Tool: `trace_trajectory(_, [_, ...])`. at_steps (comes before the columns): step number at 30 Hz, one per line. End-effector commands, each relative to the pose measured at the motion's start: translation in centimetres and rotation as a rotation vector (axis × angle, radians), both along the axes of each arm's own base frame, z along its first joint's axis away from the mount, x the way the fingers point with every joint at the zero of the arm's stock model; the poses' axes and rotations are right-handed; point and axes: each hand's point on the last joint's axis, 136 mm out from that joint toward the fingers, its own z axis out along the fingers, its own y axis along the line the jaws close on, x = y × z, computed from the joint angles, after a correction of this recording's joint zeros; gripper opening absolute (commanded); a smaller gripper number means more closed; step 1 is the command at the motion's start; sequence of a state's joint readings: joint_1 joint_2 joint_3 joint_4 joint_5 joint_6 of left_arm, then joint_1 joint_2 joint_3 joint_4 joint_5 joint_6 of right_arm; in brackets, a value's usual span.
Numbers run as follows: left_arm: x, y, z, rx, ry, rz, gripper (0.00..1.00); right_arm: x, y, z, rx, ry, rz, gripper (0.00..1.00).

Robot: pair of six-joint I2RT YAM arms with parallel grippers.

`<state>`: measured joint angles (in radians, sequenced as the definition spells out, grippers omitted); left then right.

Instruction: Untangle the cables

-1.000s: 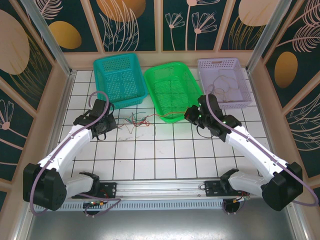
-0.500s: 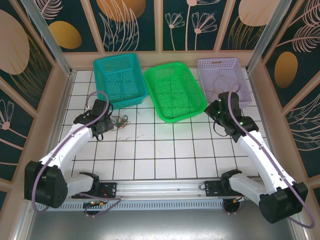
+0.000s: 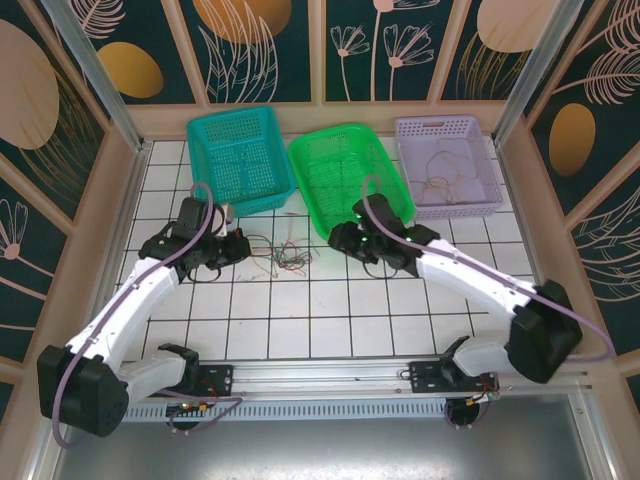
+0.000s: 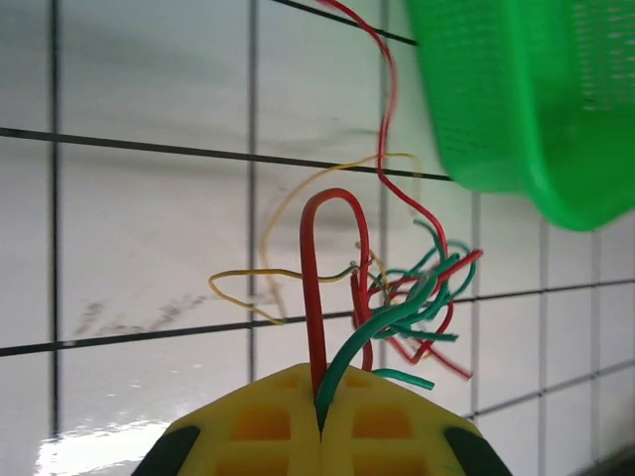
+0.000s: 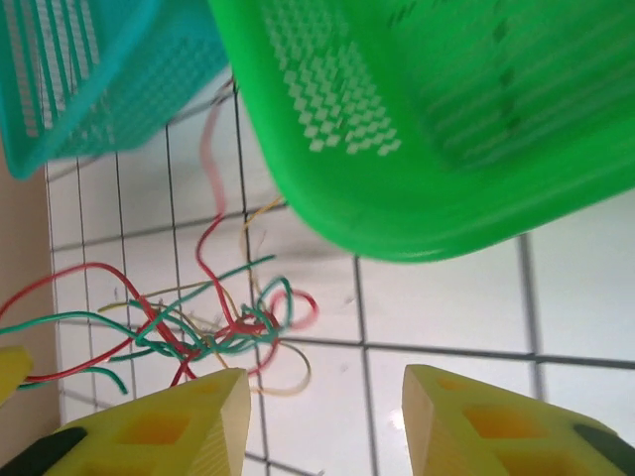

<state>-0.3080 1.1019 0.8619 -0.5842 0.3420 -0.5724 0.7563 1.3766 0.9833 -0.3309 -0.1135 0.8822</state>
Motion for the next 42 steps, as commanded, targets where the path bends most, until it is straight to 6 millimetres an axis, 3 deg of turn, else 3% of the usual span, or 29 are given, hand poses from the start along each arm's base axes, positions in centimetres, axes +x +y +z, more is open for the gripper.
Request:
trace_trajectory(1, [-0.8, -2.1, 1.4, -0.142, -0.01, -0.053, 0.0, -0.2, 4.2, 1.5, 0.169, 0.089, 0.041, 0.45])
trace_trajectory(4, [-1.0, -2.1, 0.9, -0.156, -0.001, -0.039, 0.0, -0.9, 6.2, -0.3, 0.212, 0.195, 0.043, 0.46])
trace_trajectory(8, [-1.0, -1.9, 0.7, -0.144, -0.001, -0.031, 0.0, -1.7, 7.5, -0.7, 0.257, 0.246, 0.007, 0.47])
trace_trajectory(16, [-1.4, -2.1, 0.8, -0.158, -0.004, -0.043, 0.0, -2.5, 6.6, -4.0, 0.183, 0.284, -0.012, 0.47])
trace_trajectory(24, [-1.7, -2.0, 0.6, -0.143, 0.005, -0.056, 0.0, -3.7, 3.1, -4.4, 0.097, 0.222, -0.098, 0.45])
trace_trajectory(27, [-1.8, -2.1, 0.5, -0.148, 0.011, -0.066, 0.0, -3.9, 3.2, -5.1, 0.15, 0.219, -0.096, 0.38])
trace_trajectory(33, [-2.1, -2.3, 0.3, -0.156, 0.022, -0.082, 0.0, -1.2, 5.3, -4.2, 0.234, 0.147, -0.108, 0.36])
trace_trajectory(38, [-2.2, -2.4, 0.2, -0.158, 0.027, -0.087, 0.0, -0.7, 6.4, -4.6, 0.263, 0.159, -0.106, 0.28])
trace_trajectory(40, [-2.2, -2.4, 0.2, -0.159, 0.026, -0.087, 0.0, -0.7, 6.4, -4.7, 0.255, 0.158, -0.107, 0.2])
trace_trajectory(42, [-2.2, -2.2, 0.2, -0.149, 0.023, -0.079, 0.0, -0.7, 6.1, -4.8, 0.241, 0.154, -0.114, 0.05])
